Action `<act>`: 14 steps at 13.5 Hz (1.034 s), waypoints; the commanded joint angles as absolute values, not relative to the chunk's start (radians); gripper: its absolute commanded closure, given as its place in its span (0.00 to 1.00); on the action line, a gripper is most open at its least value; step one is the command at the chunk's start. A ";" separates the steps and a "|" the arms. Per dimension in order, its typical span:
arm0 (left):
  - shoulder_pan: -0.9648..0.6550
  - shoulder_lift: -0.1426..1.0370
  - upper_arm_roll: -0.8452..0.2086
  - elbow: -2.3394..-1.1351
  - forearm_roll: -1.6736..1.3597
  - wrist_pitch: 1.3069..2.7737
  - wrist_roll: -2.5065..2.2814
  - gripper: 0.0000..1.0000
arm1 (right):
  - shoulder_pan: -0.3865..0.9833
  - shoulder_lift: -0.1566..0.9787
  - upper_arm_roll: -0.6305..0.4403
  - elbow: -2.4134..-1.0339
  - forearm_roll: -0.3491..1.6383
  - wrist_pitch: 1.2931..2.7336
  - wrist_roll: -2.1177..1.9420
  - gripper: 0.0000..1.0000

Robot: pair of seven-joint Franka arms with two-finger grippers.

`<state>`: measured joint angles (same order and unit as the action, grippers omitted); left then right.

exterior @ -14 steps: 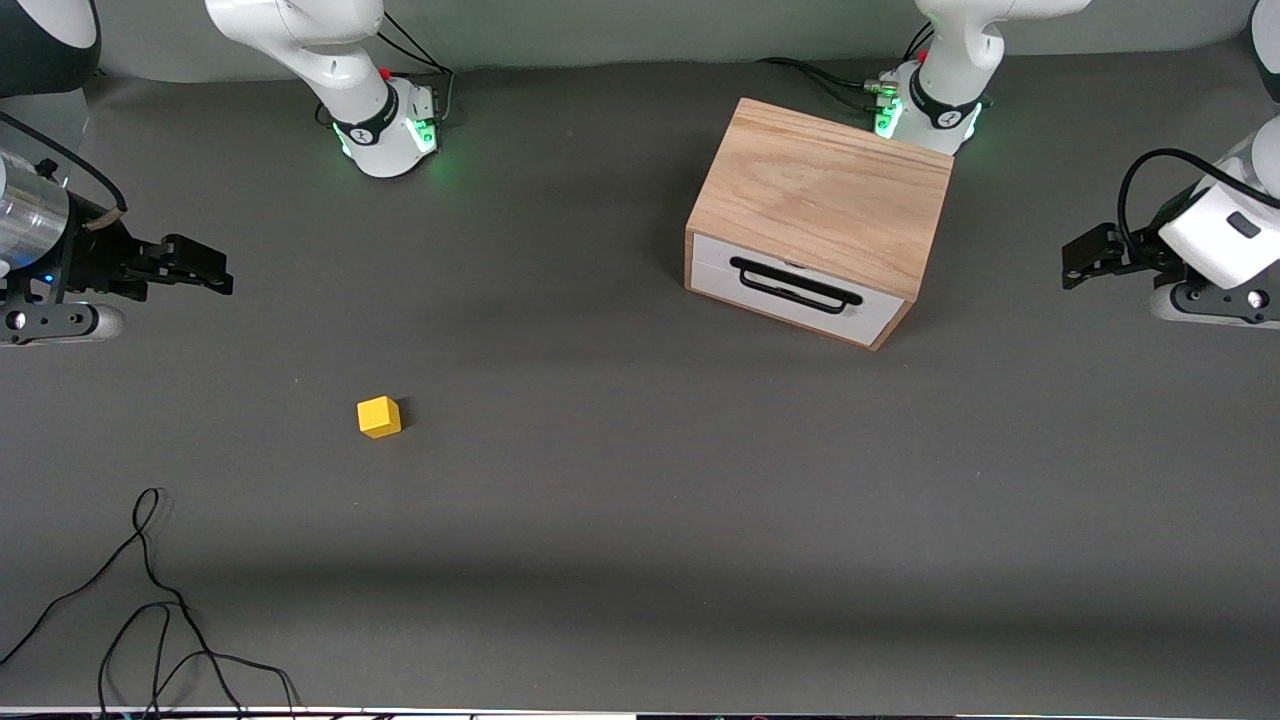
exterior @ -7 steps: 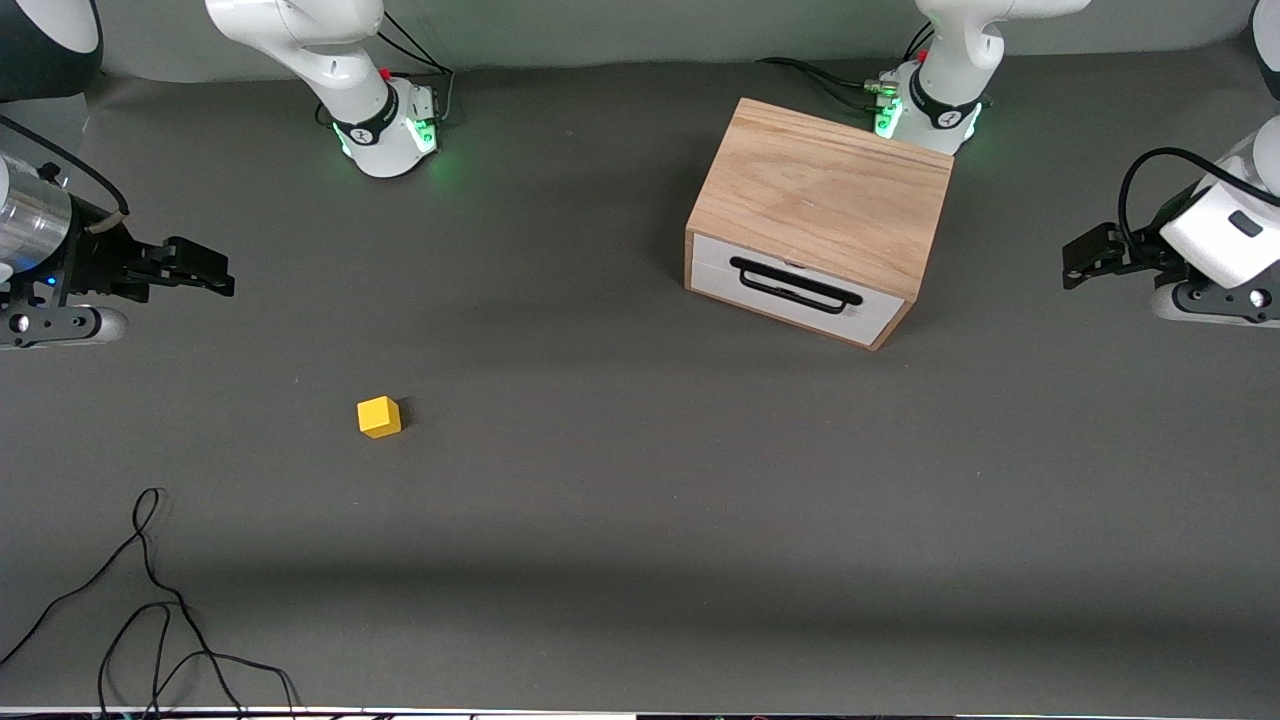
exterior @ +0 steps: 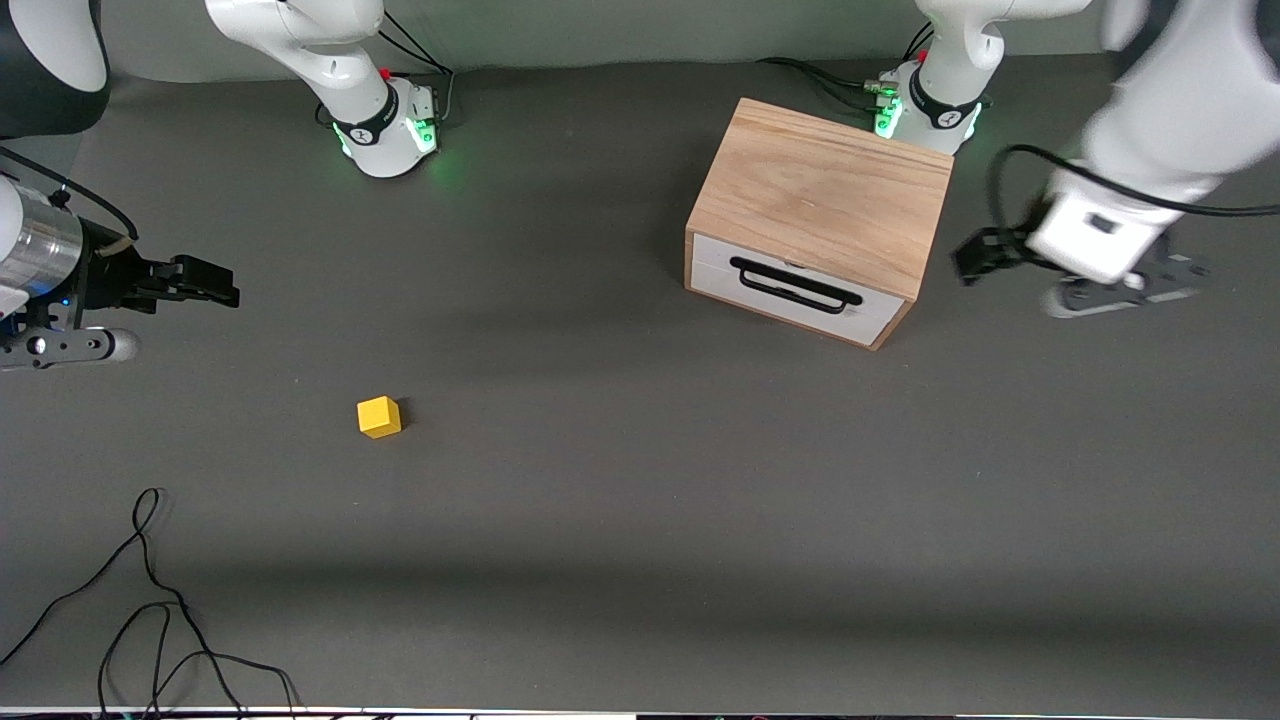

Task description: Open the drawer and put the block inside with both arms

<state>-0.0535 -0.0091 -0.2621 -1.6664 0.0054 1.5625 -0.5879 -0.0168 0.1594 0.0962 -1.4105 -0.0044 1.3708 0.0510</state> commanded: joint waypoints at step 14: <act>-0.166 0.195 -0.532 -1.612 0.083 1.649 -1.799 0.00 | -0.015 0.134 0.083 -1.992 -0.002 2.013 -0.025 0.00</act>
<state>-0.1654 0.1630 -0.5383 -1.6235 0.0673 1.6294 -1.7678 -0.0149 0.1926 0.0924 -1.8470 -0.0042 1.8823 0.0107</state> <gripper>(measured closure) 0.000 0.000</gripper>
